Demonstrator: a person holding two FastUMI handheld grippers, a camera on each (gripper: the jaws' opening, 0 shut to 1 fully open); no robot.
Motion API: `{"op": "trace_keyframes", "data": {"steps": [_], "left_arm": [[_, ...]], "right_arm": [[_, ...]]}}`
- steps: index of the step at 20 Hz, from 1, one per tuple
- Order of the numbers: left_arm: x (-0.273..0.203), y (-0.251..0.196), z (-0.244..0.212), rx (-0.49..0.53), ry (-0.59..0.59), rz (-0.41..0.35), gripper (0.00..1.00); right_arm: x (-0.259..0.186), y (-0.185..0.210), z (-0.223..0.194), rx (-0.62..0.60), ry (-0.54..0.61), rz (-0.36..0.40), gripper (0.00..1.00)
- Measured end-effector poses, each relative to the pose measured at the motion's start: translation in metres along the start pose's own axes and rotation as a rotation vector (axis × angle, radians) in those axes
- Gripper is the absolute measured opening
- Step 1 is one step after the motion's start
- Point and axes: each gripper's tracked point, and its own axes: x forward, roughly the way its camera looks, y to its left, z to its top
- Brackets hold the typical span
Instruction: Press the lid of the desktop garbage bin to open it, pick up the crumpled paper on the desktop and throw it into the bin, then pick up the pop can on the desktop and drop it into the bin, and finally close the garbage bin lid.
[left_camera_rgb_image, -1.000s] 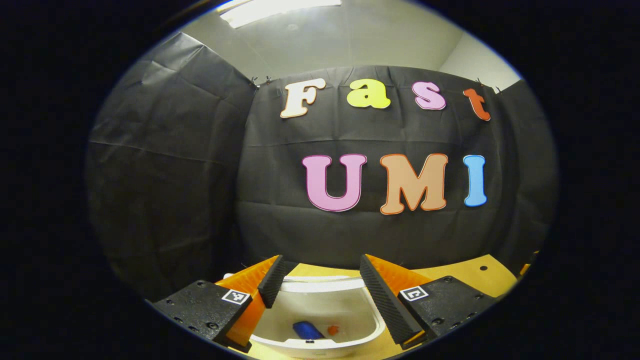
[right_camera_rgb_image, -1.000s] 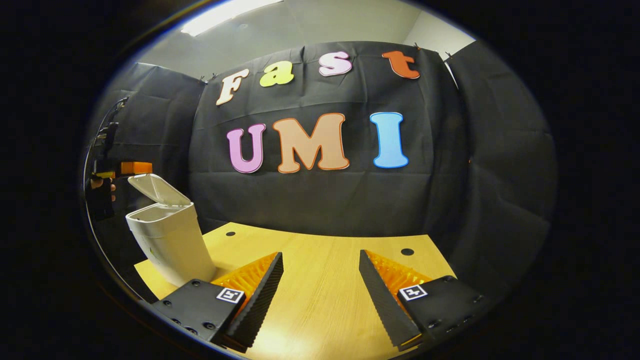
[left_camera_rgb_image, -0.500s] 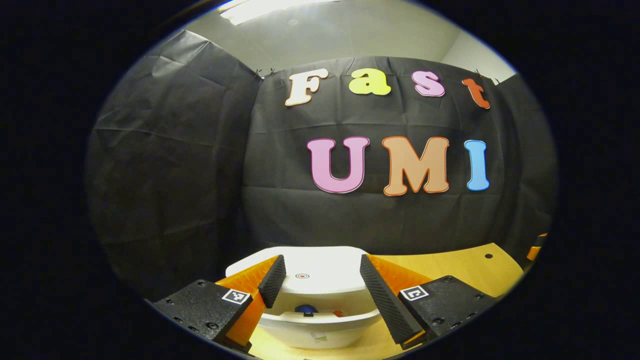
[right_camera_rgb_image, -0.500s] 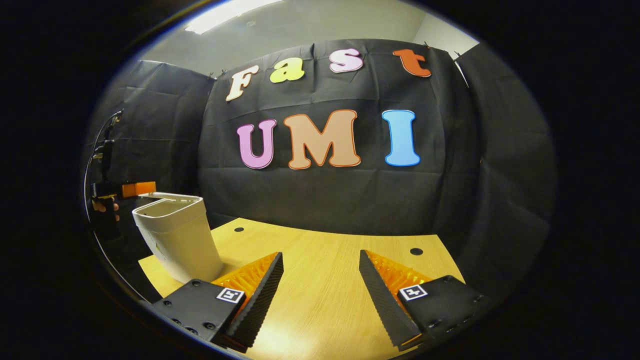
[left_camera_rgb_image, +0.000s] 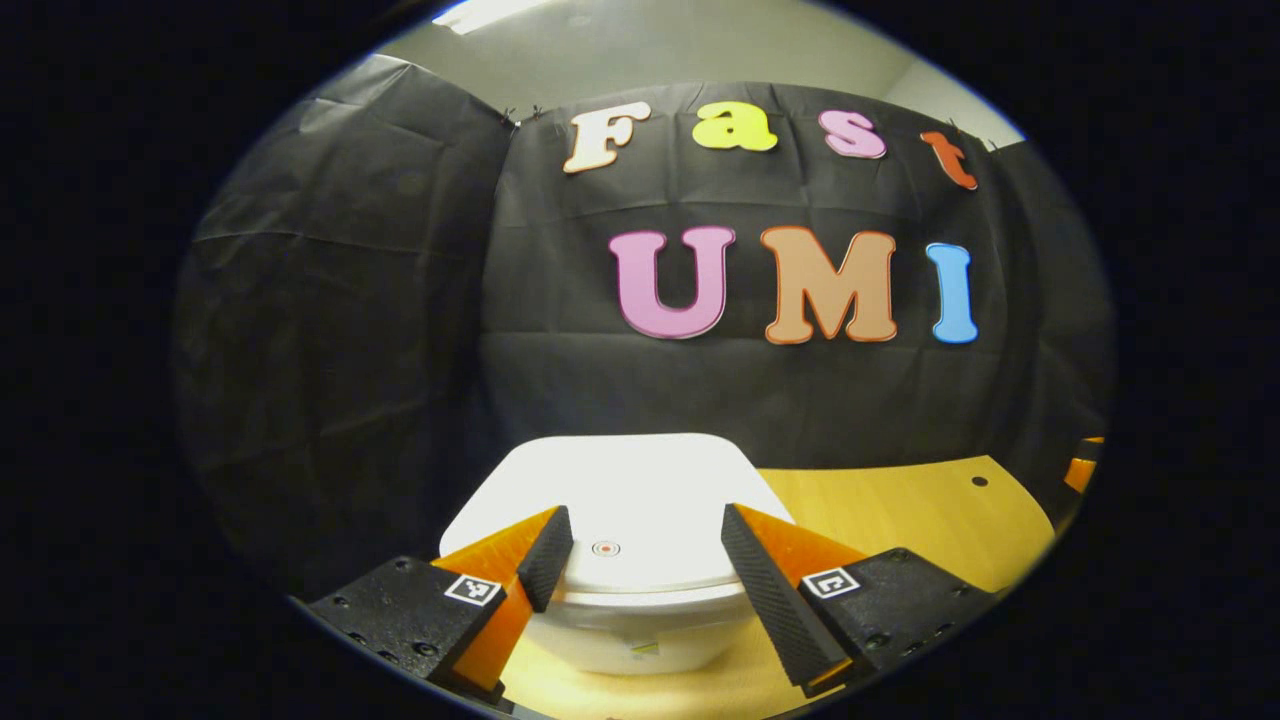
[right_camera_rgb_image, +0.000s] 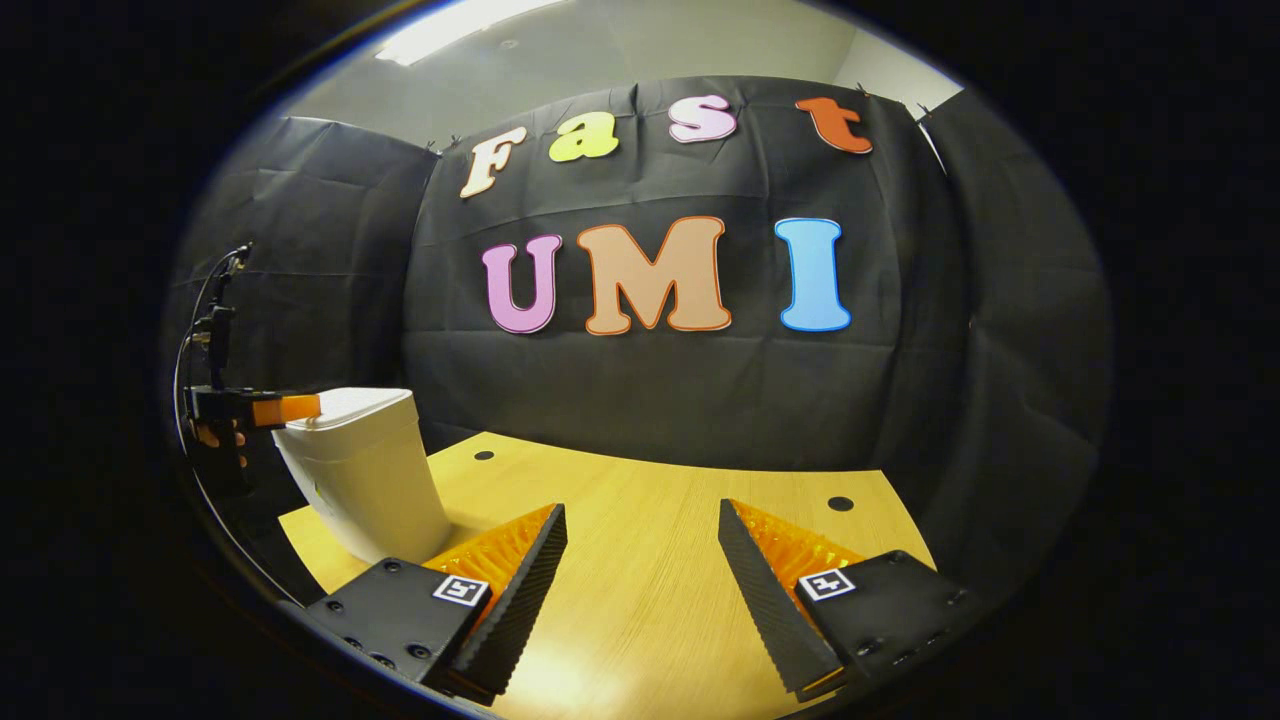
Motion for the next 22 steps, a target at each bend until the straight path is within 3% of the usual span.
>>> {"op": "trace_keyframes", "data": {"steps": [4, 7, 11, 15, 19, 22], "left_arm": [[-0.001, -0.001, -0.015, -0.027, 0.047, -0.016, 0.94], [-0.004, -0.004, -0.003, -0.014, -0.048, -0.041, 0.96], [0.003, -0.002, -0.003, 0.05, -0.059, -0.03, 0.94], [-0.003, -0.015, 0.03, 0.027, -0.147, -0.054, 0.95], [-0.019, -0.049, 0.069, -0.014, -0.264, -0.099, 0.95], [-0.03, -0.101, 0.084, -0.08, -0.326, -0.194, 0.96]], "right_arm": [[0.002, -0.003, -0.011, 0.001, 0.019, -0.008, 0.96], [0.005, 0.002, -0.008, 0.018, 0.016, -0.004, 0.96], [0.002, -0.001, 0.007, 0.026, -0.015, -0.019, 0.94], [-0.004, 0.0, 0.033, 0.05, -0.08, -0.052, 0.96], [-0.021, 0.006, 0.066, 0.059, -0.171, -0.091, 0.96], [-0.04, 0.003, 0.084, 0.054, -0.228, -0.123, 0.96]]}}
